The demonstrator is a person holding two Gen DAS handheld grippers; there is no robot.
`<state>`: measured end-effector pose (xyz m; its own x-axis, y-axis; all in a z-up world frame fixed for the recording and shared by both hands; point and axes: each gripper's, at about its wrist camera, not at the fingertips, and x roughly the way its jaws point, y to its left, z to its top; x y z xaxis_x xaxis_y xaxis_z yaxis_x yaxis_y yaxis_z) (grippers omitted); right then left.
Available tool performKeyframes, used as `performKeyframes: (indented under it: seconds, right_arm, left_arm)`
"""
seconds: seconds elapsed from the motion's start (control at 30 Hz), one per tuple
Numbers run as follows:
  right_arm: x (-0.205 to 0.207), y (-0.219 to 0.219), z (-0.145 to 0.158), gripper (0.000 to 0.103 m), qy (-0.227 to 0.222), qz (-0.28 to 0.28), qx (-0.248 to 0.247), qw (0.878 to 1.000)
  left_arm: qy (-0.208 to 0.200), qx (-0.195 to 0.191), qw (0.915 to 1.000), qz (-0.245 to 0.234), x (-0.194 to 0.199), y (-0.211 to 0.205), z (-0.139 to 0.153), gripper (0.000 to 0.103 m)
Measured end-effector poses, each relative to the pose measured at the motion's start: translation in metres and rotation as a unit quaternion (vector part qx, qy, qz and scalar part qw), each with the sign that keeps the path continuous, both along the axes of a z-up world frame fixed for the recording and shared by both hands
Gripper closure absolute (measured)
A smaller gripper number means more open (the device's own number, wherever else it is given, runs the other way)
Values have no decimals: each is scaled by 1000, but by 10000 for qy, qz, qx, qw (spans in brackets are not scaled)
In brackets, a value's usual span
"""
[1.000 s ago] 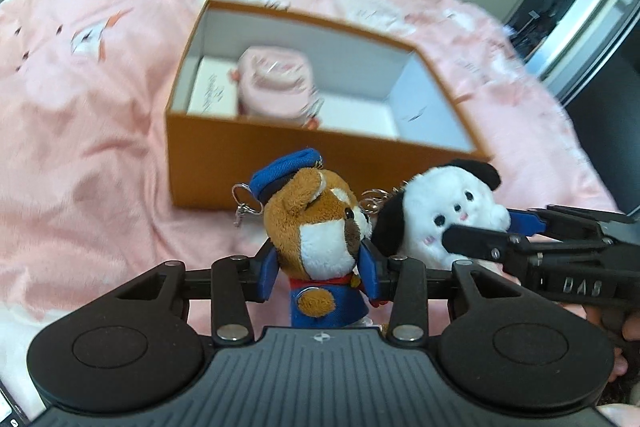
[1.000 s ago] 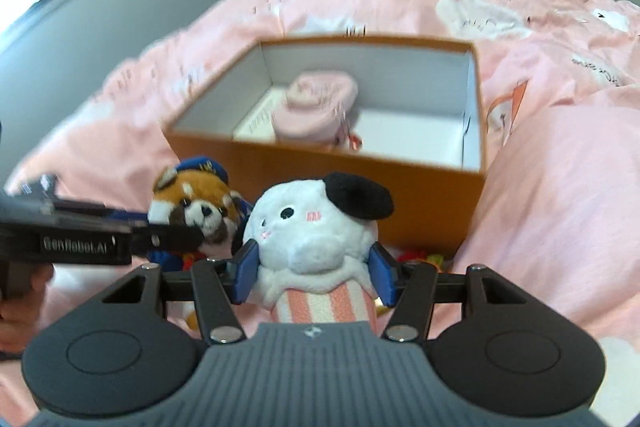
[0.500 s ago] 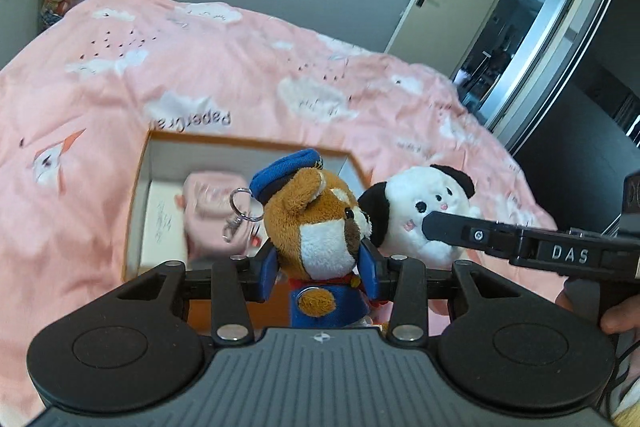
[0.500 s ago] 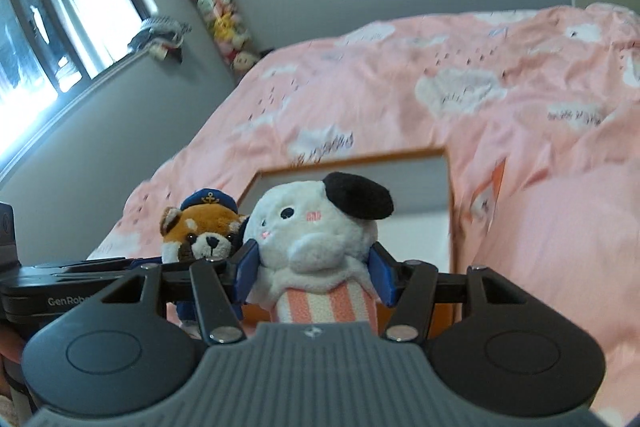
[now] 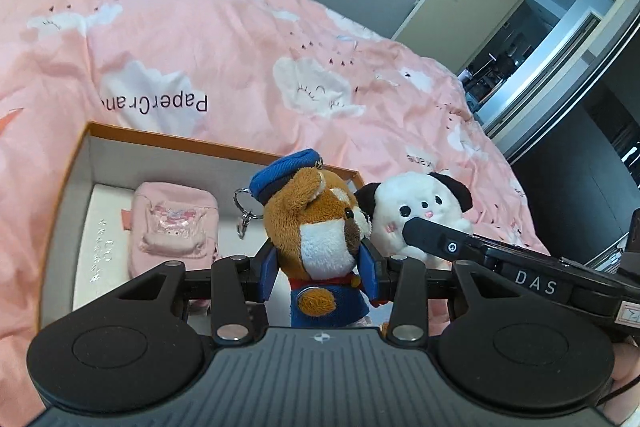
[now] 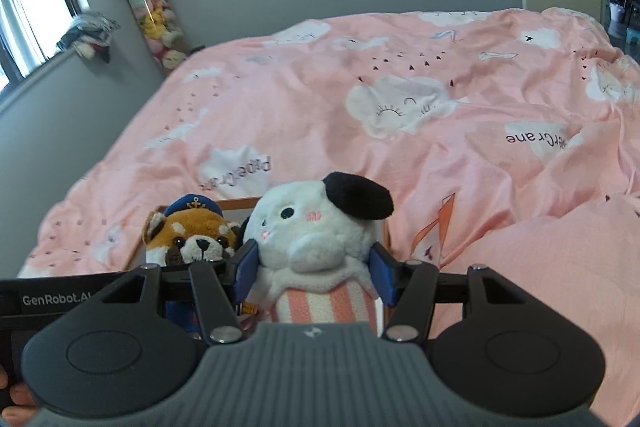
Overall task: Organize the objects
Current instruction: 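Carry both plushes over the orange box and lower them inside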
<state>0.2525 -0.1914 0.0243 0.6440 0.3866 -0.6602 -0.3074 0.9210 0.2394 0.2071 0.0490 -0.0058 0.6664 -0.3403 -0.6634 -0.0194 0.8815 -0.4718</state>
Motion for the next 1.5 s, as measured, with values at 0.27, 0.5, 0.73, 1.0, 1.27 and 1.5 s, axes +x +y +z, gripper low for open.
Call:
performKeyframes:
  seconds: [0.27,0.5,0.73,1.0,1.27,1.5]
  right_arm:
    - [42,22,-31,43,373,-12,-352,9987]
    - [61,36,-52,43,671,-82,-562,9961]
    - [74,42,-70,47,916,19,-676,9935]
    - [83,54,-76,48,1099,161,-1192,9866]
    - [92,57,-82,57,1275,137,-1344,9826]
    - [83,46,-71,54,1062,308,-1181,9868]
  left_arm:
    - [467,-107,9988,56,43,19,-39,56]
    - [791,-160,9967,44,68,27,-67,56]
    - [1011,-17,9946,-232,87,28,-86,56]
    - [1188,574,9873,-886,96,16,-86,56]
    - [1514,726,9773,-1293,115,11,-92,57]
    - [1145,885,9809,-1302,101,8,-85,49]
